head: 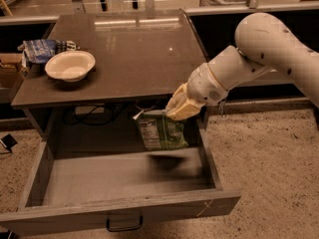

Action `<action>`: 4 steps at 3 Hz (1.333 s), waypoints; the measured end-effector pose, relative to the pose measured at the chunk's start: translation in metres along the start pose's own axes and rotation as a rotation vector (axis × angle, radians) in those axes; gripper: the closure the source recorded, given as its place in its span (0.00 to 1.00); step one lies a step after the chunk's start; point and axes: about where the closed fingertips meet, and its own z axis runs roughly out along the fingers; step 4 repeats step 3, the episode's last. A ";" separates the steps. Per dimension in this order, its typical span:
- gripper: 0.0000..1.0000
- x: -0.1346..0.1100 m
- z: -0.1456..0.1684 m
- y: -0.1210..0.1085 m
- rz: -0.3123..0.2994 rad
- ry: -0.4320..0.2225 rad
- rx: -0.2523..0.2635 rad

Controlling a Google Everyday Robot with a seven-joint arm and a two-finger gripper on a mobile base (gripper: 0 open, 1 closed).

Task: Place green jalapeno chip bag into top drawer

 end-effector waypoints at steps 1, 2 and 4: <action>0.37 0.000 0.000 0.000 0.000 0.000 0.000; 0.06 0.000 0.000 0.000 0.000 0.000 0.000; 0.00 0.000 0.000 0.000 0.000 0.000 0.000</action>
Offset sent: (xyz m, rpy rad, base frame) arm 0.0000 0.0000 0.0000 0.0000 0.0000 0.0001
